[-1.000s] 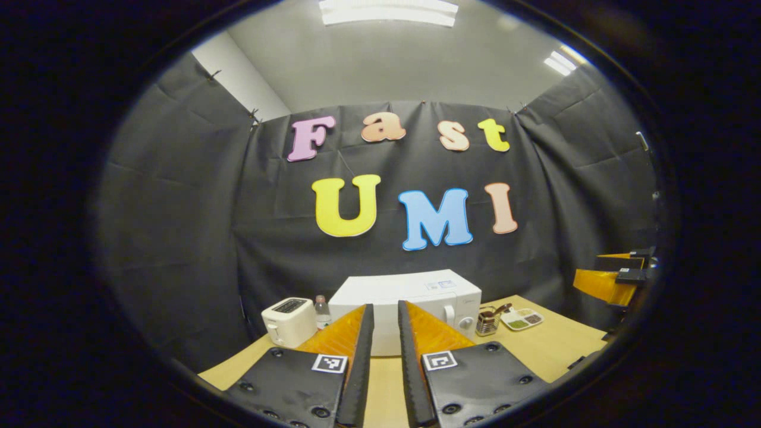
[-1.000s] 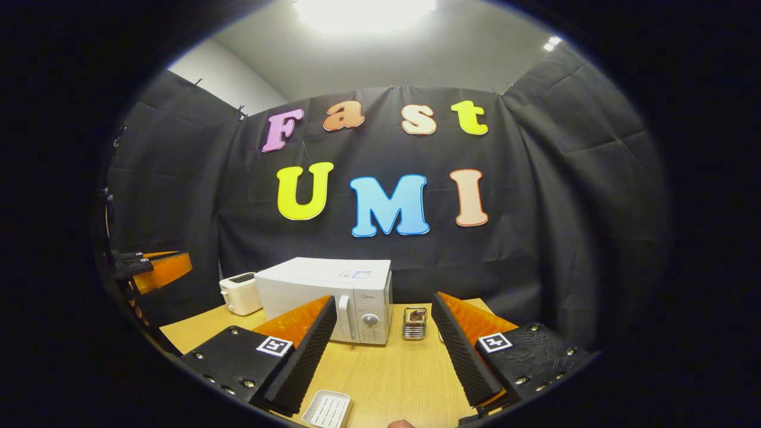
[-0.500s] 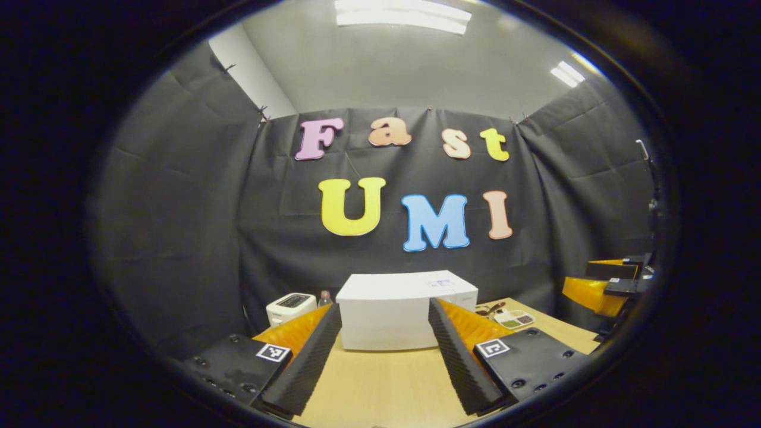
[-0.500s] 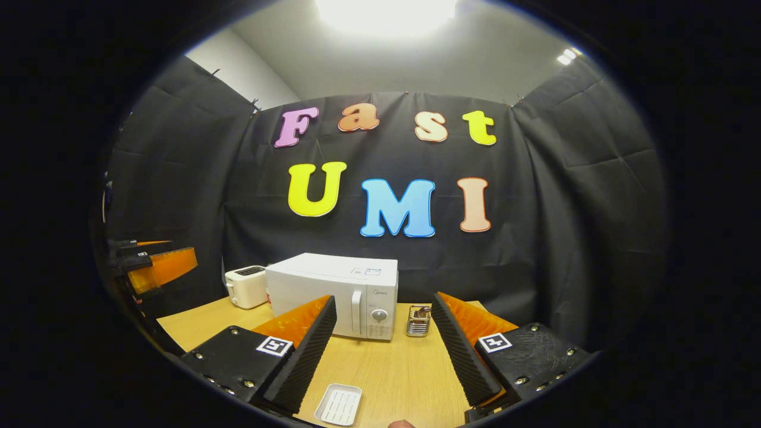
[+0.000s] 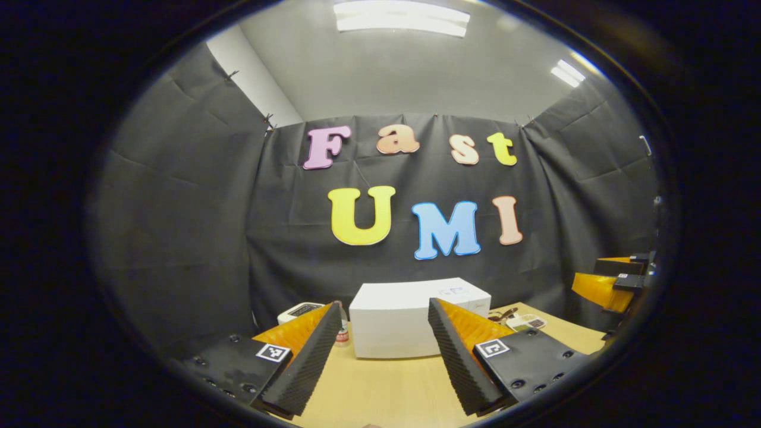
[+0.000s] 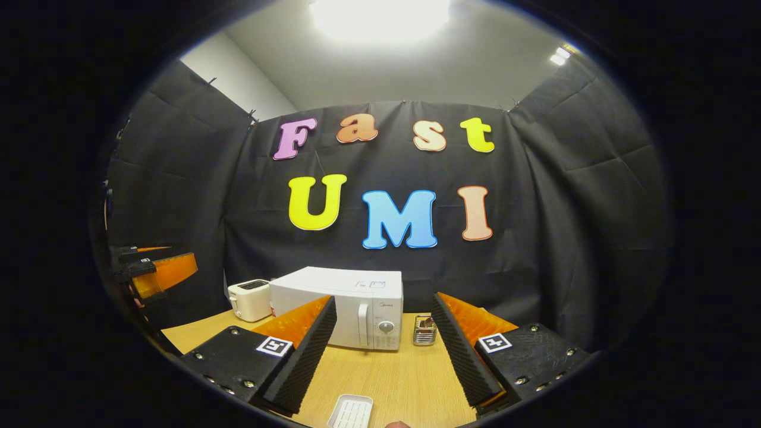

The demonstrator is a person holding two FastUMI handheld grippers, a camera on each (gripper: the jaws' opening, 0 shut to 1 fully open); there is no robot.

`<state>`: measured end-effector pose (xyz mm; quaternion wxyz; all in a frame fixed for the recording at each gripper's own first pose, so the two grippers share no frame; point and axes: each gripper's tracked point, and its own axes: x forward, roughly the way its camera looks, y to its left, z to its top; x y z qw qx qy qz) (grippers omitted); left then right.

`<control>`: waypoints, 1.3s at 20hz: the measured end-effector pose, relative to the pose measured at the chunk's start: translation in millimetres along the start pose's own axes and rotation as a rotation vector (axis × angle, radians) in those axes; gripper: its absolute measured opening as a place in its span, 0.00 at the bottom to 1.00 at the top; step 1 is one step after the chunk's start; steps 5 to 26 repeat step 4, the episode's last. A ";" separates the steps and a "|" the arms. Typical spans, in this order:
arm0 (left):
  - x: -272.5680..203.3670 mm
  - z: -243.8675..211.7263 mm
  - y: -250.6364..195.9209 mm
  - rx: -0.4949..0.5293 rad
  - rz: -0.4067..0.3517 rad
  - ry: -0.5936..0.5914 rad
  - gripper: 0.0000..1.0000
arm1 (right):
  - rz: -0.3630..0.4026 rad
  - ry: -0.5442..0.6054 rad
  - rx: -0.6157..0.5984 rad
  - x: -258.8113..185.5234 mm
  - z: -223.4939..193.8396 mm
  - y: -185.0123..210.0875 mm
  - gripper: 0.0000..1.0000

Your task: Open the microwave oven with the left hand, put the food in, and close the microwave oven.

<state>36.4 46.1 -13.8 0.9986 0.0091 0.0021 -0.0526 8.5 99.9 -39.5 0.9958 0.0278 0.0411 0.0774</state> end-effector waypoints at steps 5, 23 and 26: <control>-4.9 -0.8 0.2 -0.002 0.013 -0.014 0.97 | -0.026 -0.007 -0.007 4.8 3.3 -7.1 0.98; -4.9 -0.8 0.2 -0.002 0.013 -0.014 0.97 | -0.026 -0.007 -0.007 4.8 3.3 -7.1 0.98; -4.9 -0.8 0.2 -0.002 0.013 -0.014 0.97 | -0.026 -0.007 -0.007 4.8 3.3 -7.1 0.98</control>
